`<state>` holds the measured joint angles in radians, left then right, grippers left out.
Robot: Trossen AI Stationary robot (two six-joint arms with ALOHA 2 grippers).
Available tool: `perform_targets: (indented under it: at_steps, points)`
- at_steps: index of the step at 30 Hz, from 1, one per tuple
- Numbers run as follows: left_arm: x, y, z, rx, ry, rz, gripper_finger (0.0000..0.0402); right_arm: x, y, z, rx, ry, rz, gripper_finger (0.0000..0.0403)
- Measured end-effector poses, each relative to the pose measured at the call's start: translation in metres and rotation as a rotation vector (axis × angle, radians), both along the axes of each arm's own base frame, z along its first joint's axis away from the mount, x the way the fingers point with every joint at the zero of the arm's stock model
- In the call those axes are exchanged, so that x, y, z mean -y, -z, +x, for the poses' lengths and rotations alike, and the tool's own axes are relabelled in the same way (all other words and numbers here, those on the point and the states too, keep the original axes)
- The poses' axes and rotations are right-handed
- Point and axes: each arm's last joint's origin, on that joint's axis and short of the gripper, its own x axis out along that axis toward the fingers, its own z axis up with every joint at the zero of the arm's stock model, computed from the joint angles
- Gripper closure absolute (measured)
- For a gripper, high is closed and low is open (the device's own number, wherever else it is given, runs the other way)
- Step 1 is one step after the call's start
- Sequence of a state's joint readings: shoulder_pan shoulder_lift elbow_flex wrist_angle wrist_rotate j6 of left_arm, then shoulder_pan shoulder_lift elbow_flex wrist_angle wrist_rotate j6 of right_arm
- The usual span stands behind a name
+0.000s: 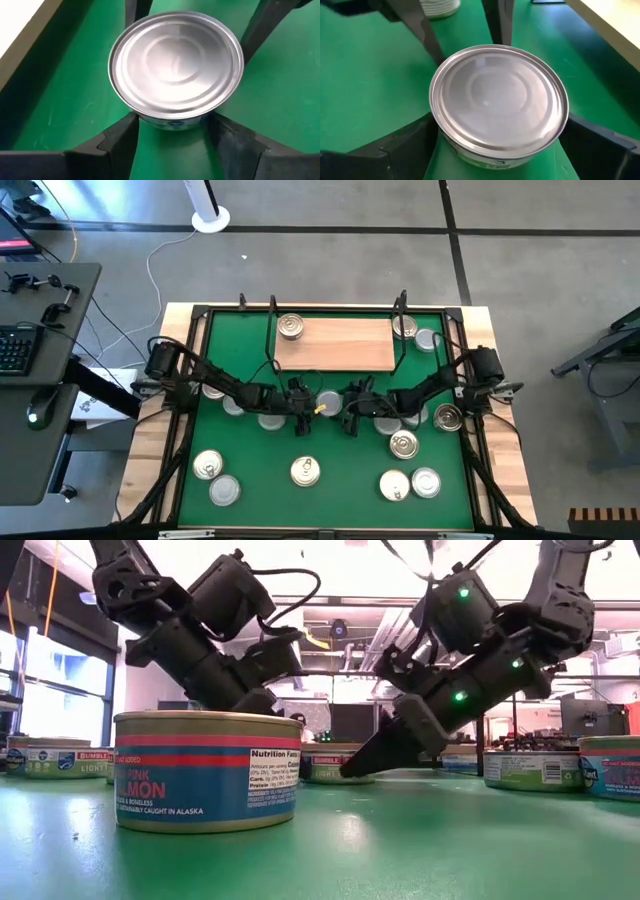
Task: Stack canned seafood by type on shelf
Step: Put the green tuna can on the shelf
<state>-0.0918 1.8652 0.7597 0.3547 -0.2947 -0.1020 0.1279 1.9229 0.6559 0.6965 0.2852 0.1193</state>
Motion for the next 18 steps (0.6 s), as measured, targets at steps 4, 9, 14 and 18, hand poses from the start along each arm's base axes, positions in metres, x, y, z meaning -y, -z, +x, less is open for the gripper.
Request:
perform_targets:
  at_steps: [4,9,14,18]
  points:
    - [-0.001,0.004,0.001,-0.002,-0.003,0.0,0.0179,0.0,0.0,0.004,-0.002,0.007,0.005,0.0019]
    - [0.003,0.004,0.001,-0.004,0.025,0.022,0.0179,-0.001,-0.001,0.005,0.007,0.008,0.03,0.0019]
    - [0.009,0.004,0.0,-0.011,0.053,0.037,0.0179,-0.007,-0.001,0.004,0.018,0.006,0.056,0.0019]
    - [0.017,0.004,0.0,-0.02,0.083,0.044,0.0179,-0.019,-0.004,0.0,-0.011,0.026,0.087,0.0019]
